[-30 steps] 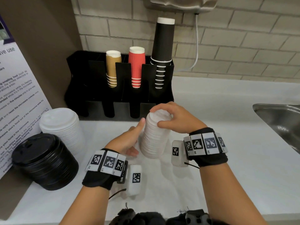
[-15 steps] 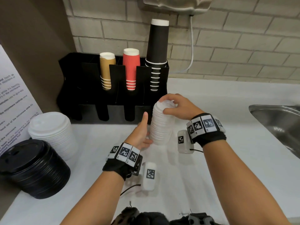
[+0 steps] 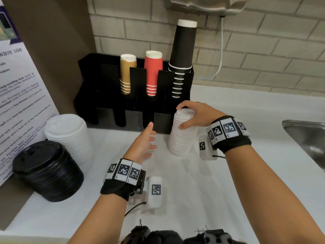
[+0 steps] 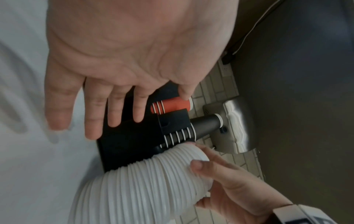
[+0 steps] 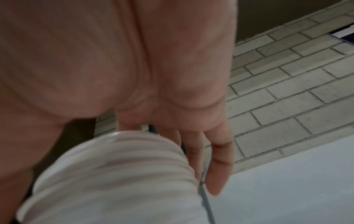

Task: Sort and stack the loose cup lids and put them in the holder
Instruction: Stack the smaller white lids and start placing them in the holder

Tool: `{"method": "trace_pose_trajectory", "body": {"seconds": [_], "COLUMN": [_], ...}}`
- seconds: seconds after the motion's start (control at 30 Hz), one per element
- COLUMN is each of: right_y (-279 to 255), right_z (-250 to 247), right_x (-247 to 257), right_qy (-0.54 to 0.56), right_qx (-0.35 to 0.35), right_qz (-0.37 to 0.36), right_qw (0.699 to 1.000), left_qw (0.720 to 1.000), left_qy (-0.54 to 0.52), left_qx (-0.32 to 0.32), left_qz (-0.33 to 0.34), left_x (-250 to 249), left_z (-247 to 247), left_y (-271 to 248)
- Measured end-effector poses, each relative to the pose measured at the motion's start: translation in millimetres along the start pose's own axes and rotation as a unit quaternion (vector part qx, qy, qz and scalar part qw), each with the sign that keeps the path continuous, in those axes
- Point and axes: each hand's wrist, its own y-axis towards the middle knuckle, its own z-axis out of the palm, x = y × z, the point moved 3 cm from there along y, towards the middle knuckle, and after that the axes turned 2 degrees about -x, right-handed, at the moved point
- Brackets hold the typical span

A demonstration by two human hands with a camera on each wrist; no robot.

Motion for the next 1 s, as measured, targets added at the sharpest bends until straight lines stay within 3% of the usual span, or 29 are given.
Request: {"method": "trace_pose_trajectory", "body": {"seconds": [0.23,0.37,0.47,0.57,0.67,0.87,1.0], "right_y": [2,0,-5,-9,-7,-2,-2], "right_z": [-4,-20,-24,-9,11,19,20], "right_x": [2,12,39,73,97,111,121], "right_qy": [0.0,0.006,0.065,0.163,0.189,0.223,0.231], "right_qx": [-0.023,-0.076,-0.096,-0.049,0.007,0.072,0.061], "right_qz": [-0.012,-0.048,-0.112,-0.158,-0.175,-0.17,-0.17], "right_qw": [1.0,0.996,0.987,0.973,0.966,0.957,0.956], "left_qw": [0.999,0.993,0.982,0.962,0.942,0.936,0.935], "left_qy": [0.006,-0.008,-0.033,-0.066,-0.098,-0.115,-0.112], "left_qx": [-0.011,-0.027,0.008,0.078,0.083,0.071,0.076], "left_qz": [0.041,0.115,0.184,0.255,0.311,0.324,0.329], "left_x": [-6,-18,-29,-36,-40,-35,-36], "left_z": [-19,-27,-26,-19,-22,-50,-60], "left_y": [-5,-7,-10,-14,-16,-10,-9]}}
